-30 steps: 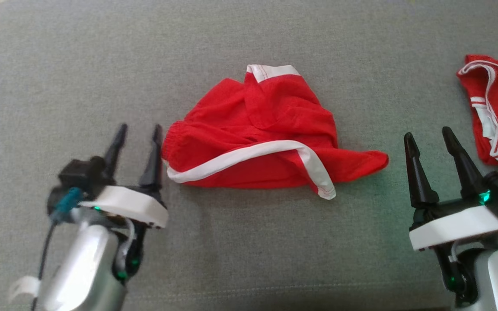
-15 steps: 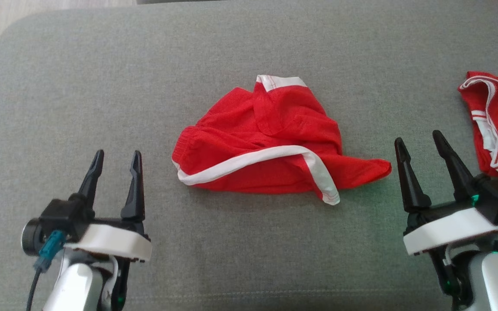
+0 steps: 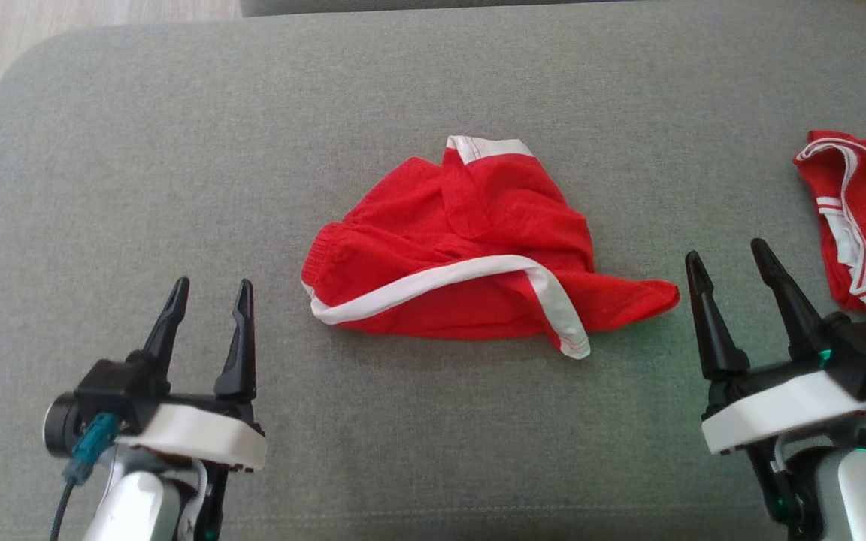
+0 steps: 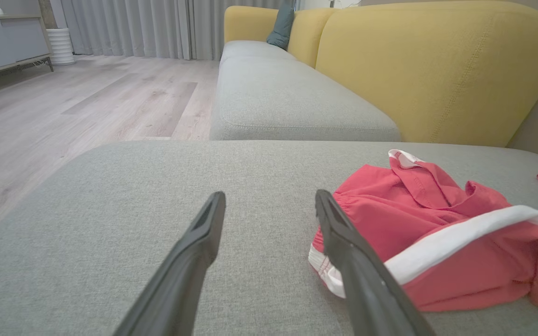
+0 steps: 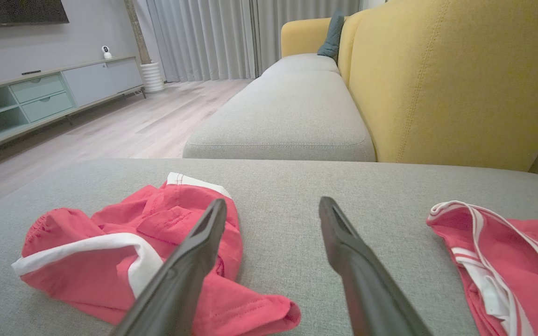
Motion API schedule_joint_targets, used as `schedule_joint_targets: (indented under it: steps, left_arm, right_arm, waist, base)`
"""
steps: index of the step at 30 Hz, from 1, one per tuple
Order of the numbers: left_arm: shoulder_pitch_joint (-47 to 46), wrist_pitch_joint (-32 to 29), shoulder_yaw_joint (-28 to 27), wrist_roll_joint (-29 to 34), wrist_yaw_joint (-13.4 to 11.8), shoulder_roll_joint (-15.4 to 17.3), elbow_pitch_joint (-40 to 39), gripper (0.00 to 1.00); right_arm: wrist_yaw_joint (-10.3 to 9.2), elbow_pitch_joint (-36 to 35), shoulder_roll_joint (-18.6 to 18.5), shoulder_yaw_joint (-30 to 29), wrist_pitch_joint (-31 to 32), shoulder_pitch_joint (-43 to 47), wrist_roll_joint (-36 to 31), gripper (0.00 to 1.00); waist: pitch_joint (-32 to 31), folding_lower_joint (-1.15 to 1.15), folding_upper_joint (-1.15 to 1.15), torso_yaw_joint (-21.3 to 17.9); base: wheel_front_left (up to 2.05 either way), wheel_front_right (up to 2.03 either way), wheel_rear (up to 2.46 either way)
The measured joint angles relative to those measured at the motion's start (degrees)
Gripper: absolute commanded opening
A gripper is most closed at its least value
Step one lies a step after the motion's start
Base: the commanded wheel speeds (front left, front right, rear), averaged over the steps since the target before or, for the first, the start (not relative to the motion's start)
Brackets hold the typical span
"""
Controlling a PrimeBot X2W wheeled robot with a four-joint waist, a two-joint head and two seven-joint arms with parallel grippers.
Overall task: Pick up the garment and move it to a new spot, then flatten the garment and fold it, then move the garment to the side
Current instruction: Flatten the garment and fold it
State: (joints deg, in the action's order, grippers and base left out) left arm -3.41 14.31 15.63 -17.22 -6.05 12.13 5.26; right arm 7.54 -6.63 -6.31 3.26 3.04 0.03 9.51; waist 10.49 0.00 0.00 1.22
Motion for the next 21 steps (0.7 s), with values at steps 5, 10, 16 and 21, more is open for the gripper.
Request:
schedule_joint_targets:
  steps: [5,10,16,21]
  left_arm:
    - [0.0,0.0,0.1,0.0,0.0,0.0,0.4,1.0]
    - [-0.8,-1.0,0.6,-0.7,1.9,0.0,1.4,1.0]
    - [-5.6,-7.4,2.2,-5.3,6.1,-0.9,7.4,1.0]
    - [-8.8,-11.9,2.7,-8.8,8.7,-1.8,12.4,1.0]
  right_arm:
    - [0.0,0.0,0.0,0.0,0.0,0.0,0.0,1.0]
    - [0.0,-0.2,0.0,0.0,0.0,0.0,0.1,1.0]
    - [0.0,-0.3,0.1,0.2,0.5,-0.1,0.1,1.0]
    - [0.0,-0.3,0.1,0.4,0.5,-0.6,0.1,1.0]
  waist:
    - [0.0,0.0,0.0,-0.2]
    - [0.7,0.0,0.0,-0.2]
    - [2.0,0.0,0.0,-0.7]
    - [3.1,0.0,0.0,-1.5]
  base:
    - [0.0,0.0,0.0]
    - [0.0,0.0,0.0]
    - [0.0,0.0,0.0]
    - [0.0,0.0,0.0]
